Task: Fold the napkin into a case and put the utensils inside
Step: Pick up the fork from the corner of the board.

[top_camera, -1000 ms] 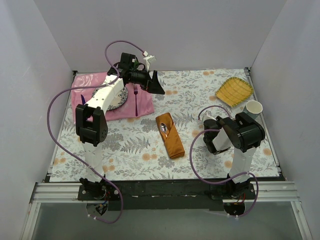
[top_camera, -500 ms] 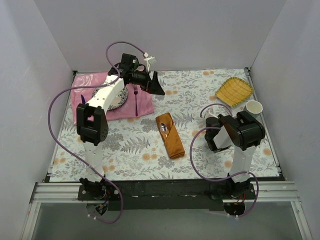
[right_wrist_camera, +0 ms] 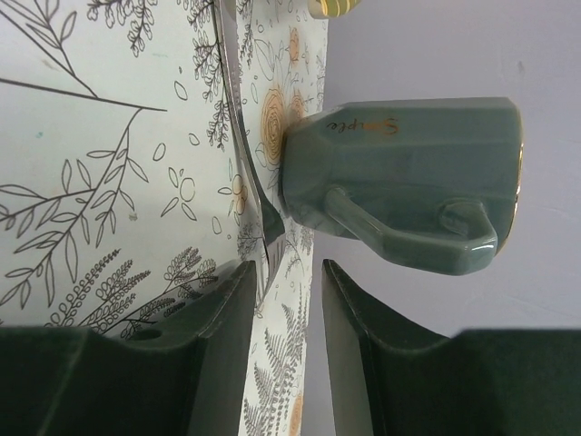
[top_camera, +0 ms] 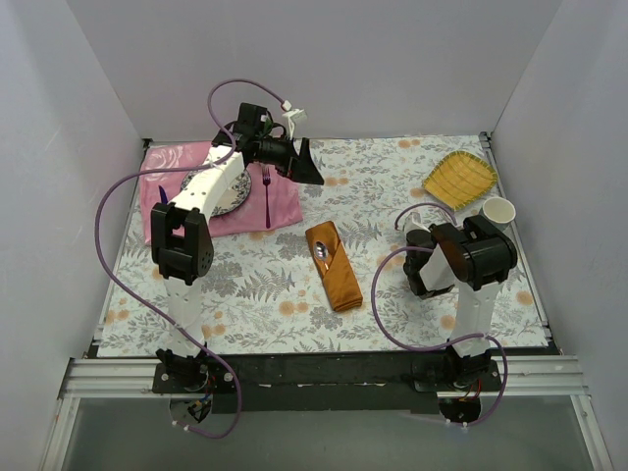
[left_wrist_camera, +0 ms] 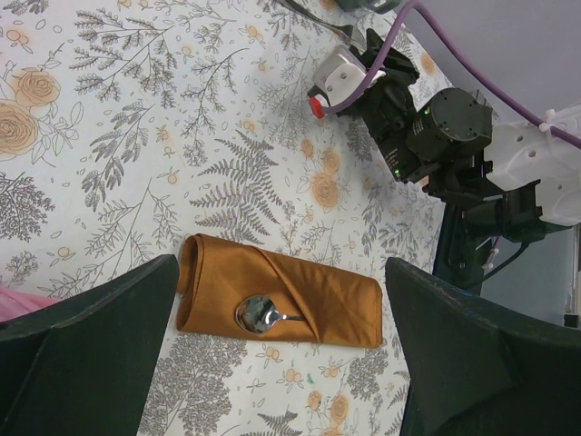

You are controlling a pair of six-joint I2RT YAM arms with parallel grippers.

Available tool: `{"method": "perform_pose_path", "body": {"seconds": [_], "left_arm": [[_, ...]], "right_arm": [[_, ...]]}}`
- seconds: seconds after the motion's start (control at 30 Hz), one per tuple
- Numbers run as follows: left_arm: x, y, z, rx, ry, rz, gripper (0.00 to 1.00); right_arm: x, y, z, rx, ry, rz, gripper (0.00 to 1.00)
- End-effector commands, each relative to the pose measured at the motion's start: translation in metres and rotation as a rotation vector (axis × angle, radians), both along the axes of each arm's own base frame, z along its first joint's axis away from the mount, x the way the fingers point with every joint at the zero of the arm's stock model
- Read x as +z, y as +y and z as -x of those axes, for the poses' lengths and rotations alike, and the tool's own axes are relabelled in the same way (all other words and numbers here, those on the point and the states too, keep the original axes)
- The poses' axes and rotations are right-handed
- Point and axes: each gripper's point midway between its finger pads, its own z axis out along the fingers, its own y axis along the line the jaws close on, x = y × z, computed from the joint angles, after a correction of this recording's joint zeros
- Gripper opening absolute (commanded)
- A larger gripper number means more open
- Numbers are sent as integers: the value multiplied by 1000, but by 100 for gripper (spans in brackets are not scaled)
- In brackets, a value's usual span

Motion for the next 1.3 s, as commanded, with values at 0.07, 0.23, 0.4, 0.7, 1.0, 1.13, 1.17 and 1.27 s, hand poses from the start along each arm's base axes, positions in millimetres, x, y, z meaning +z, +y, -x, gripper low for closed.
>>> {"method": "perform_pose_path", "body": {"seconds": [0.07, 0.23, 0.4, 0.7, 1.0, 1.13, 1.17, 1.27], "left_arm": [[20, -3, -1, -15, -43, 22, 98], [21, -3, -2, -16, -45, 22, 98], [19, -4, -5, -18, -43, 26, 98], [21, -5, -7, -22, -44, 31, 98], [24, -5, -7, -21, -56, 31, 98], [27, -4, -7, -11, -79, 26, 98], [27, -4, -6, -12, -78, 27, 98], [29, -3, -3, -25, -87, 30, 98]], "right_arm": [[-12, -3, -3, -1, -3, -32, 43], [-13, -5, -5, -5, 0, -34, 43], [-16, -5, -6, -4, 13, -32, 42], [-19, -9, -8, -9, 33, -25, 36], [-22, -10, -10, -9, 52, -20, 26], [-23, -10, -10, -10, 61, -23, 19], [-24, -10, -10, -9, 62, -25, 15], [-23, -9, -10, -6, 67, -22, 11]]}}
